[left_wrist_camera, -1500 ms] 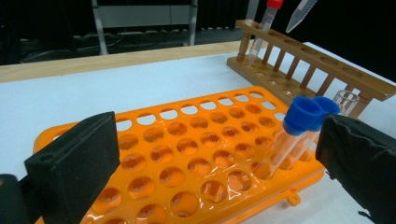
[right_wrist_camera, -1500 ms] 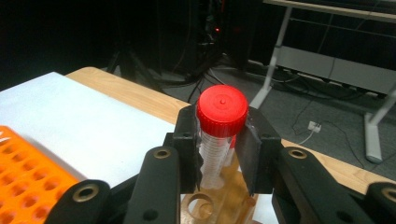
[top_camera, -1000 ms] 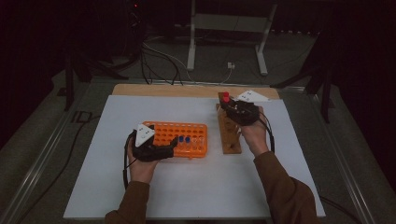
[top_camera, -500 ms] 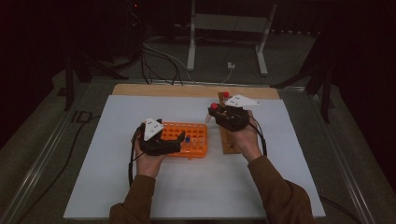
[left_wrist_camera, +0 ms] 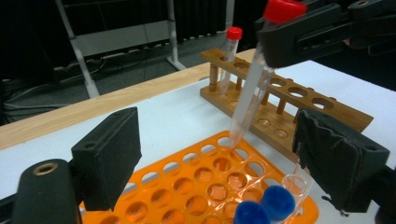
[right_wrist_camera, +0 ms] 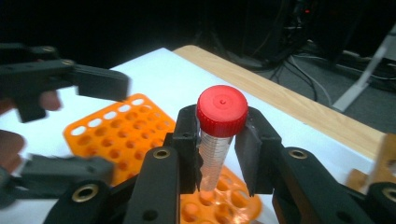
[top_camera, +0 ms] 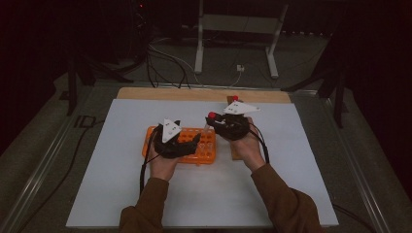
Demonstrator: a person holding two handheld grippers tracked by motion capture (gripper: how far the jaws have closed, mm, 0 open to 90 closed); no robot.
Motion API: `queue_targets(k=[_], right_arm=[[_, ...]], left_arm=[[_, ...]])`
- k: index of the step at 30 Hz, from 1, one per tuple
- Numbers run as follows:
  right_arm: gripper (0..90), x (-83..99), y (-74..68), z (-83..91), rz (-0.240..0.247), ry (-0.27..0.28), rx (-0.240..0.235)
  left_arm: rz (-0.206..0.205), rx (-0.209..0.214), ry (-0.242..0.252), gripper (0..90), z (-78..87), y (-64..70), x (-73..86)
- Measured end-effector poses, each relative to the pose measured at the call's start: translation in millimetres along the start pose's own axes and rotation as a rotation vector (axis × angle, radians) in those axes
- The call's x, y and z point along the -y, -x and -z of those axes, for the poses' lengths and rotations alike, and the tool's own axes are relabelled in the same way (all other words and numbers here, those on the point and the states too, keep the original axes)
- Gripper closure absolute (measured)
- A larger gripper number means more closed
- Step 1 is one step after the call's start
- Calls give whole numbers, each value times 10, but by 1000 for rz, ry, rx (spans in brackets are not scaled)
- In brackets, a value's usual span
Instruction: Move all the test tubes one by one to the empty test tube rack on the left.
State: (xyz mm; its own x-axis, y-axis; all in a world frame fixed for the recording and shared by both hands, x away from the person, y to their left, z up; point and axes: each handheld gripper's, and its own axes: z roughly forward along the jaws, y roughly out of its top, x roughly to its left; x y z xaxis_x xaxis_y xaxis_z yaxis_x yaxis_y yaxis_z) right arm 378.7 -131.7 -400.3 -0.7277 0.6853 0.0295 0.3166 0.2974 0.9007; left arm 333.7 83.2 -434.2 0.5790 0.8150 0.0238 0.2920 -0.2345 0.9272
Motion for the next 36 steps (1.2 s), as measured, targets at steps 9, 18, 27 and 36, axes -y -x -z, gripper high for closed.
queue_targets(k=[9,18,27,36], right_arm=[[709,-53,-107,-64,-29,5,-62],[709,-66,-184,-113,-28,0,-102],[693,-61,-199,-137,-22,-6,-117],[341,-43,-126,-91,-39,15,-124]], left_arm=[[-38,5,-10,406,-94,77,-52],[-53,30,-20,644,-120,67,-61],[-94,24,-24,745,-118,72,-52],[-62,-7,-22,747,-78,-14,-43]])
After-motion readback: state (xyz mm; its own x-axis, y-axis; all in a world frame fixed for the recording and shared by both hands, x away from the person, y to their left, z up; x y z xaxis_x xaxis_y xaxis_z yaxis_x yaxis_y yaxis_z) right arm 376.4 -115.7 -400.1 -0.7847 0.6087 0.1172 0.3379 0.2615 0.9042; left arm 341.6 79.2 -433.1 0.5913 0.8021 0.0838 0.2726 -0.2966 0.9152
